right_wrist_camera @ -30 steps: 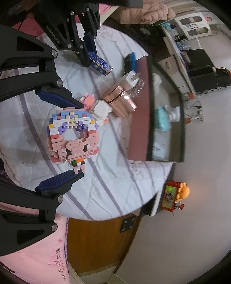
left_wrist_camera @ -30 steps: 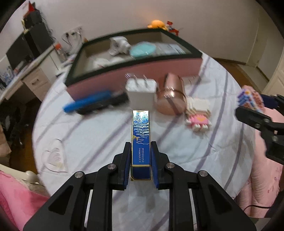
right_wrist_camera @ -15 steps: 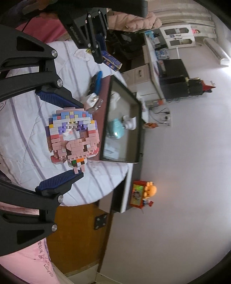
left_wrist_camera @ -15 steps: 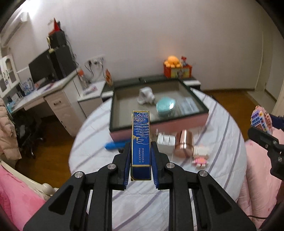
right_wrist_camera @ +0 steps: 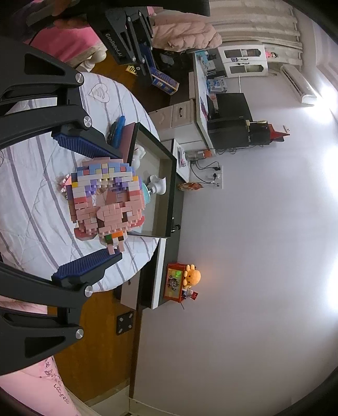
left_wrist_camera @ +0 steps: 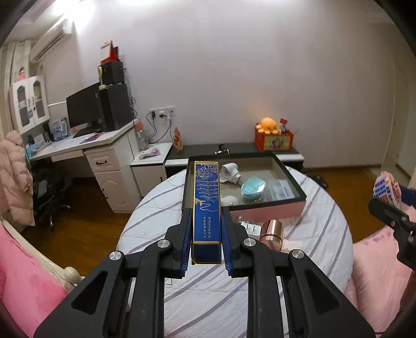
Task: Organize rigid objects
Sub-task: 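Lift the blue box and block figure up toward the pink box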
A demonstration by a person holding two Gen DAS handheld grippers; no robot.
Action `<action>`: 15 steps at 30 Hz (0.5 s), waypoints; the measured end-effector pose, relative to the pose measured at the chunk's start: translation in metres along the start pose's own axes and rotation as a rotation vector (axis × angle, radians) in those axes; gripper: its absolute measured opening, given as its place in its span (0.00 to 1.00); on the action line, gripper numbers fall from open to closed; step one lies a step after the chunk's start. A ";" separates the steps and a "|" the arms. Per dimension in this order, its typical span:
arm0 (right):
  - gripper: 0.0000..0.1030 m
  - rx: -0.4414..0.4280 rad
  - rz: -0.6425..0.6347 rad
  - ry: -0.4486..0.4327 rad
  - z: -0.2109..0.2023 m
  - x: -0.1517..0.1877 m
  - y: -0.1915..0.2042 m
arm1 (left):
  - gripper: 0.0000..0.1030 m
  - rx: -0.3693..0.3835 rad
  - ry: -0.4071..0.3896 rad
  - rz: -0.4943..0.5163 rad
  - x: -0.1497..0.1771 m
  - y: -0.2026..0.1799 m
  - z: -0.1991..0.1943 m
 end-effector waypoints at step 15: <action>0.67 -0.017 -0.018 -0.026 -0.008 0.004 0.005 | 0.20 -0.039 -0.029 -0.034 0.004 0.009 -0.004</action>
Point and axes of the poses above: each gripper's, at about its wrist camera, not at the fingertips, and z roughly the way its jaws point, y to its left, x to its underside, the point moved 9 cm from there along z, roughly the way its jaws point
